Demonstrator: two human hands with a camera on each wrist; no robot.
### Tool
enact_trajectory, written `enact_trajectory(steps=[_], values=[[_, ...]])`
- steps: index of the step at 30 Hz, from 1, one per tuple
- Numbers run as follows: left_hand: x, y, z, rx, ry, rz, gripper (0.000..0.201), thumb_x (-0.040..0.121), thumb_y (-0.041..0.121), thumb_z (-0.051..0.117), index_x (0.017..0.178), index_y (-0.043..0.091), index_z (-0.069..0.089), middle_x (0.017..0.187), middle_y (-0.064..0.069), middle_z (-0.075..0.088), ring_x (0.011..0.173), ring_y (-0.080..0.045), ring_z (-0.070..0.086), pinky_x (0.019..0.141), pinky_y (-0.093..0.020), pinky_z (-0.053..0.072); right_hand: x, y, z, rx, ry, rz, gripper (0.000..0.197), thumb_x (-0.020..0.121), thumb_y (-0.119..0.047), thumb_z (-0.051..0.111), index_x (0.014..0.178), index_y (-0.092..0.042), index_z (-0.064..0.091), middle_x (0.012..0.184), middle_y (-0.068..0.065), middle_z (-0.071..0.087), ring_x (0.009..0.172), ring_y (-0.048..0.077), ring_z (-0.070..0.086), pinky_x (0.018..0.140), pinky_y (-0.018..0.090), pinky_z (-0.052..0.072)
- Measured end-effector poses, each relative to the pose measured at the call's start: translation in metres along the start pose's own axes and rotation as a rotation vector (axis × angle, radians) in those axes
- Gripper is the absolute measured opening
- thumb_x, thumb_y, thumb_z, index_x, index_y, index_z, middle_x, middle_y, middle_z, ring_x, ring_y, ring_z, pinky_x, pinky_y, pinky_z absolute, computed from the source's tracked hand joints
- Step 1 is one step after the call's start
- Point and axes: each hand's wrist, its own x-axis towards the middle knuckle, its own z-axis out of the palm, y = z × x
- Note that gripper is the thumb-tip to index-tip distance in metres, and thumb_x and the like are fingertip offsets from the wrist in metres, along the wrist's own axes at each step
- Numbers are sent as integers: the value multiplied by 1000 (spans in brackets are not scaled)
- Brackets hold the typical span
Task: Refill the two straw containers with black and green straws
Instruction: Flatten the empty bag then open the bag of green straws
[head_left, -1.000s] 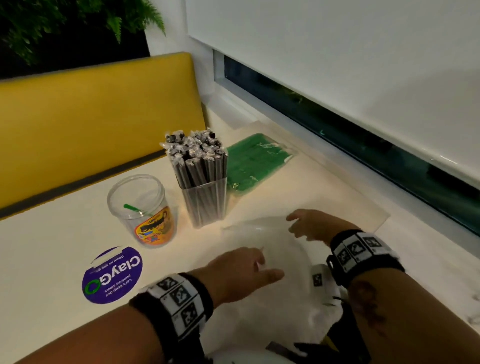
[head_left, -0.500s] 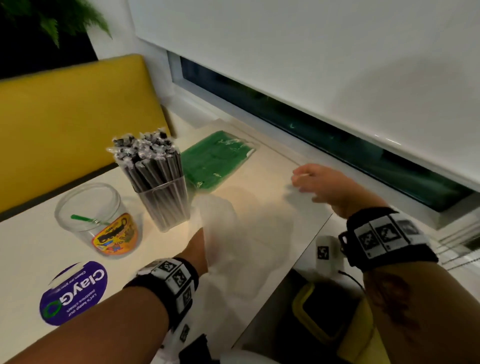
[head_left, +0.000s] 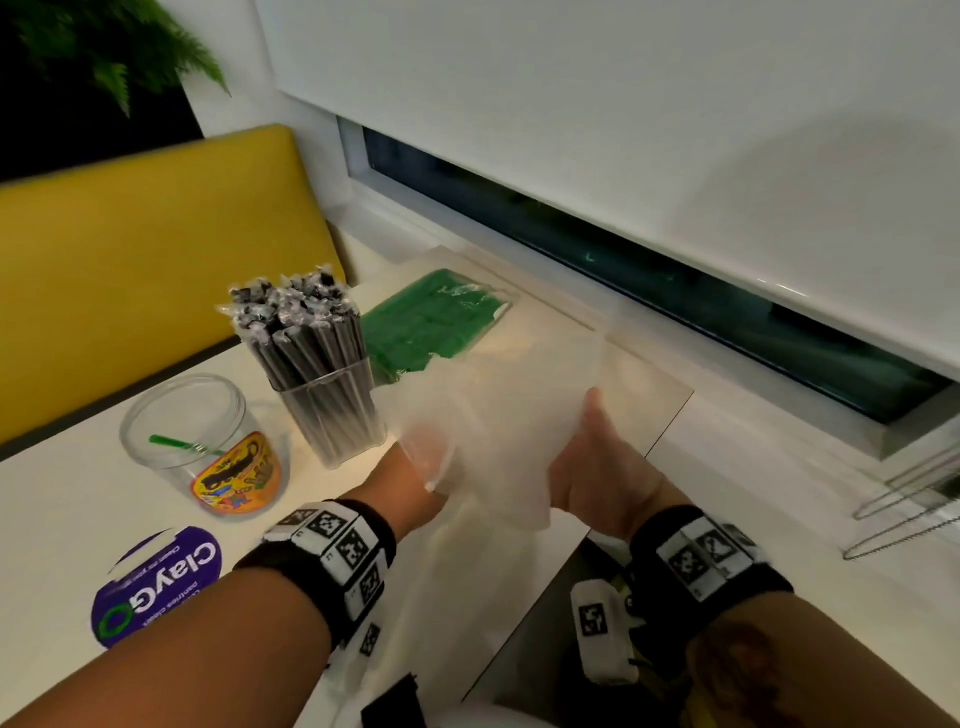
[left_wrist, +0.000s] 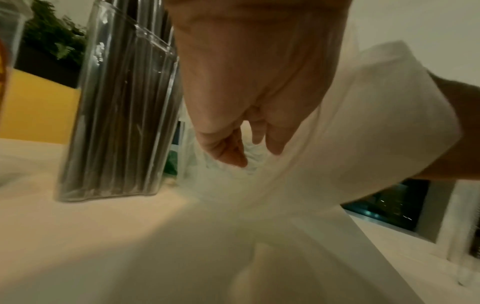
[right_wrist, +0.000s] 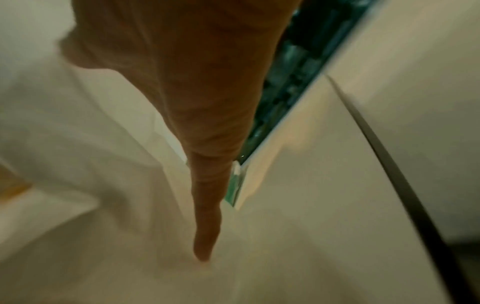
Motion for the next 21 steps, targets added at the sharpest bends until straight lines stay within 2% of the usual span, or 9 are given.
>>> enact_trajectory(steps=[2, 3, 5, 7, 9, 11, 14, 18, 21], values=[[-2, 11, 9, 121, -108, 28, 39, 89, 19, 62, 127, 12, 56, 120, -7, 60, 117, -25, 58, 91, -20, 40, 12, 23, 6, -222, 55, 0, 79, 76, -42, 73, 143, -24, 35, 129, 11, 60, 111, 27, 65, 87, 48, 57], [-3, 20, 12, 179, -149, 116, 41, 90, 13, 61, 131, 14, 54, 124, -5, 58, 120, -20, 55, 89, -14, 35, 21, 35, 11, -350, 106, -27, 78, 75, -35, 75, 141, -27, 36, 128, 8, 61, 112, 26, 63, 91, 48, 55], [-7, 36, 9, 199, -306, 216, 53, 84, 4, 64, 134, 16, 52, 126, -2, 57, 112, -12, 52, 88, -9, 34, 35, 52, 10, -473, 299, -81, 48, 89, -32, 62, 134, -28, 47, 119, 2, 65, 108, 20, 63, 90, 36, 55], [-5, 31, 1, -39, -453, 166, 69, 73, 10, 72, 137, 25, 49, 127, 7, 58, 109, -13, 55, 93, -16, 43, 41, 57, 3, -408, 476, -66, 27, 101, -27, 45, 123, -19, 58, 106, 4, 68, 101, 23, 65, 78, 23, 54], [-6, 26, -7, -530, -556, 89, 66, 71, 23, 74, 133, 16, 54, 133, 0, 61, 121, -21, 57, 107, -34, 42, 42, 60, -3, -345, 507, -33, 33, 104, -32, 40, 120, -15, 62, 107, 9, 69, 104, 33, 66, 79, 33, 56], [-6, 24, -6, -769, -477, -26, 55, 72, 37, 72, 116, 7, 59, 119, -2, 64, 113, -20, 56, 102, -36, 37, 41, 60, -2, -419, 472, -14, 34, 104, -35, 38, 118, -18, 63, 107, 6, 70, 99, 25, 67, 81, 36, 56], [0, 25, 2, -631, -111, -145, 19, 84, 28, 71, 84, 16, 56, 80, 1, 57, 76, -15, 49, 75, -31, 39, 37, 49, -3, -174, 330, 5, 33, 101, -25, 40, 116, -6, 63, 96, 9, 70, 83, 21, 67, 77, 34, 53], [5, 16, 3, -371, 24, -149, 12, 92, 15, 59, 80, 14, 55, 76, -4, 58, 66, -18, 51, 61, -31, 42, 30, 20, -23, 262, 290, -200, 47, 102, -46, 33, 114, -11, 62, 104, 12, 66, 92, 27, 65, 82, 38, 55], [3, 24, 2, -104, 60, -63, 12, 93, 9, 51, 95, 6, 62, 87, -11, 64, 80, -28, 61, 73, -36, 51, 36, 19, -23, -10, 196, -96, 72, 88, -68, 49, 143, -20, 45, 134, 12, 59, 122, 32, 57, 105, 55, 44]])
